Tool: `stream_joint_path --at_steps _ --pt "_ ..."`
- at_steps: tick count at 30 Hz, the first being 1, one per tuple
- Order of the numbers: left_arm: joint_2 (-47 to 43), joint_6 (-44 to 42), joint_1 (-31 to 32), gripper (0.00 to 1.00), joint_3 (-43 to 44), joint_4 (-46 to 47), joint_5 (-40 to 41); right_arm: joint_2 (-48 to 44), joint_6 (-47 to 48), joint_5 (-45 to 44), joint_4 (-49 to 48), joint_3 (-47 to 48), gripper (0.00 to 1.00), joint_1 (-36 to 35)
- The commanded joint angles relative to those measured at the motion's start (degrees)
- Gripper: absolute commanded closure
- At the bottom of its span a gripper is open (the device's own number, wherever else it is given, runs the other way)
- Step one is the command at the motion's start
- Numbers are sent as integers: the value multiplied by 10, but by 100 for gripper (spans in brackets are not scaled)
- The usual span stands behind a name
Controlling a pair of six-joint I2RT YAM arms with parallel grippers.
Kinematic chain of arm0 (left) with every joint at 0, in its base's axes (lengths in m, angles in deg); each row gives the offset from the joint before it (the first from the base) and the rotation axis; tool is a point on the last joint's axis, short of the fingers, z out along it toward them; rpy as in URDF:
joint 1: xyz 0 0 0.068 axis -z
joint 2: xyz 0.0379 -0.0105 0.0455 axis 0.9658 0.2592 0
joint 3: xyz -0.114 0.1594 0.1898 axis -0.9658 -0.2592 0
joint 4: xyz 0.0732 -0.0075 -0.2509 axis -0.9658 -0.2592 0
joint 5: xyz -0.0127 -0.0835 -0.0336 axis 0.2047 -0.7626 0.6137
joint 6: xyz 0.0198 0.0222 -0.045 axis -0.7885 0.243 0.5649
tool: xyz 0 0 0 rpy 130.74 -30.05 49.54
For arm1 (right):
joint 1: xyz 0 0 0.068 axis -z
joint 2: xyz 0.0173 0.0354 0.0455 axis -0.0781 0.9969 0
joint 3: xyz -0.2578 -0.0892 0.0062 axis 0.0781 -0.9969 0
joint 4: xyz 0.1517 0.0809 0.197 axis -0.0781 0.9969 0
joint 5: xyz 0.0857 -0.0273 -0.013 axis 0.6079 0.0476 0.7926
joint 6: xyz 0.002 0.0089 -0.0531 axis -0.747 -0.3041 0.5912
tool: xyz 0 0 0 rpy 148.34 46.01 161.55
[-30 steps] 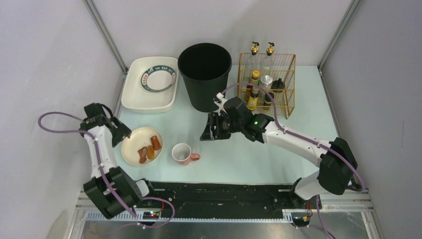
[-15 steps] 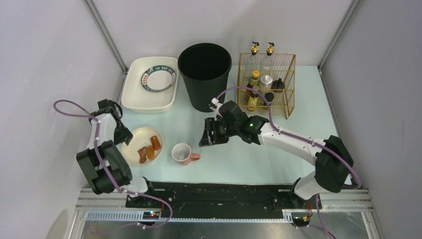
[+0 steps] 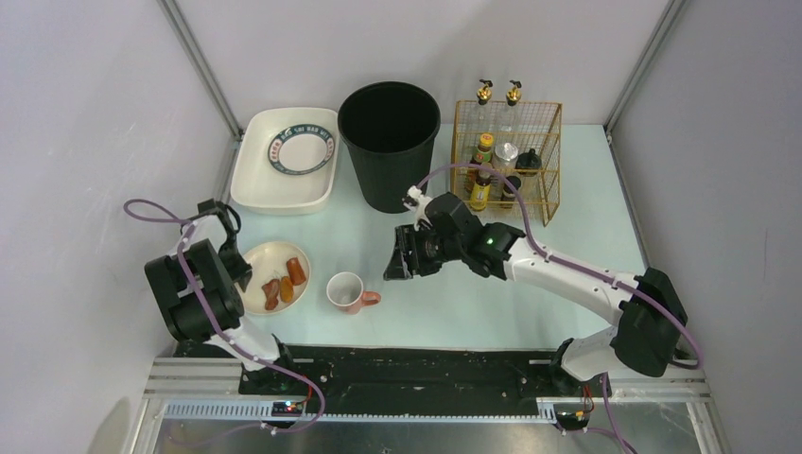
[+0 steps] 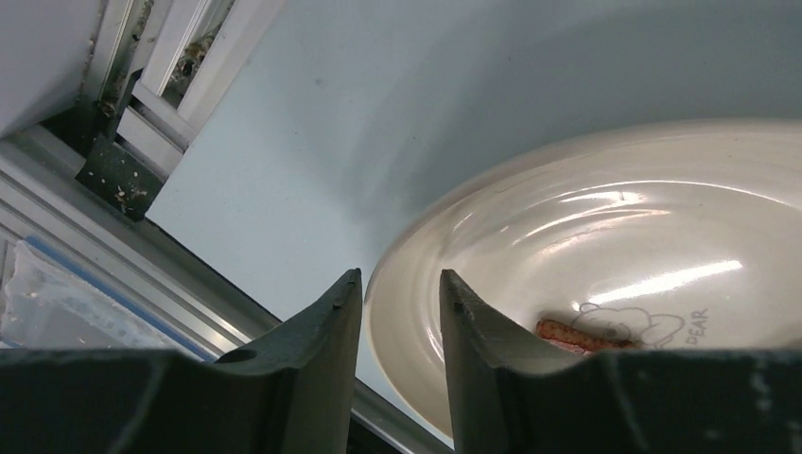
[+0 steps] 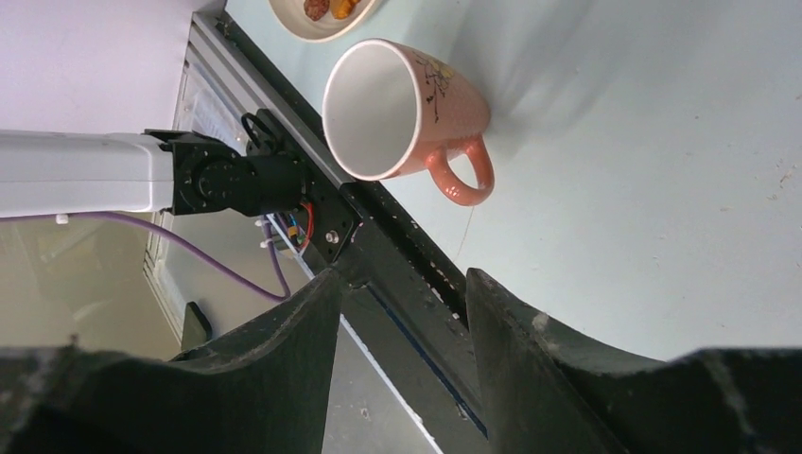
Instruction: Clear the kitchen counter
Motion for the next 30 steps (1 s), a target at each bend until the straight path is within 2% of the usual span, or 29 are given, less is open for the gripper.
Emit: stream_joint_path --at_steps 1,6,10,24,30 --pt "11 -9 -4 62 6 18 -15 -12 4 -2 -23 -16 45 -3" --pt "30 -7 -2 70 4 24 -37 -21 0 -5 -28 -29 44 -3" --pt "31 -4 19 72 13 24 -38 -27 -1 -9 -31 -39 44 -3" --pt "27 13 180 72 73 23 -28 -52 -1 -28 -23 -56 44 1" --pt "34 19 231 72 122 23 -45 -74 -1 -45 -14 -77 44 13"
